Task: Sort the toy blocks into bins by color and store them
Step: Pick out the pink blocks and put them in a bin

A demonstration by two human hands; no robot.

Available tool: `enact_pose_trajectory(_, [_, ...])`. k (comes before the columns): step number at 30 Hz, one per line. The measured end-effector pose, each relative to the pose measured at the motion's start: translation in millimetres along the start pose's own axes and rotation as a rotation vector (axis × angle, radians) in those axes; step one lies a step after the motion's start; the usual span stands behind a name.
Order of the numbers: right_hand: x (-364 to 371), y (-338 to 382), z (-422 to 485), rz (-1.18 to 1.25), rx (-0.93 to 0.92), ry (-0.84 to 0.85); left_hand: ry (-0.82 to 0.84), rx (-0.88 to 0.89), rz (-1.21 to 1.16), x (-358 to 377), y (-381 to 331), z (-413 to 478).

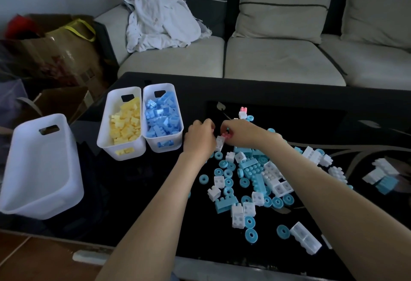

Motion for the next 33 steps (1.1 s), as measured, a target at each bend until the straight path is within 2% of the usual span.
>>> enact_pose_trajectory(9, [-35.7, -6.1, -31.6, 0.338, 0.036, -0.220, -0.089, 0.065, -0.080, -12.0, -16.1, -0.7])
enact_pose_trajectory(12, [-40.9, -16.0, -42.0, 0.520, 0.098, -0.291, -0.158, 0.056, -0.201, -25.7, -21.1, -4.2])
enact_pose_trajectory(14, [-43.6, -22.8, -48.2, 0.727, 0.120, -0.336, -0.188, -0.075, -0.467, -34.2, -17.6, -6.4])
enact_pose_trajectory(15, [-46.8, -25.3, -52.7, 0.822, 0.119, -0.370, -0.168, -0.193, -0.701, -33.0, -14.7, -9.9])
enact_pose_trajectory(17, [-53.7, -27.3, -59.4, 1.011, 0.100, -0.450, -0.007, -0.407, -1.208, -19.5, -24.5, -19.5])
enact_pose_trajectory(18, [-57.0, -26.4, -62.8, 1.096, 0.090, -0.484, 0.084, -0.457, -1.341, -15.7, -35.9, -23.6])
enact_pose_trajectory(19, [-60.2, -24.5, -67.5, 1.161, 0.074, -0.505, 0.162, -0.466, -1.379, -14.6, -48.6, -26.8])
enact_pose_trajectory(21, [-65.1, -21.5, -77.0, 1.169, 0.045, -0.530, 0.283, -0.455, -1.323, -13.7, -69.1, -33.6])
enact_pose_trajectory(24, [-77.4, -36.7, -107.9, 0.965, 0.096, -0.588, 0.446, -0.415, -1.183, -6.5, -103.3, -44.3])
enact_pose_trajectory(27, [-85.2, -68.1, -148.7, 1.009, 0.181, -0.671, 0.600, -0.309, -1.153, 7.6, -150.2, -57.3])
enact_pose_trajectory(33, [-109.6, -132.6, -247.3, 1.083, 0.271, -0.948, 0.675, -0.076, -1.190, 33.8, -259.7, -83.6])
Point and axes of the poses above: each hand's wrist, its own z-axis towards the middle knuckle, its own x-axis out of the palm, y = z × x, the point moved 9 cm from there along z, towards the middle knuckle, and after that the axes turned 10 degrees about z, right-handed, at the moved point
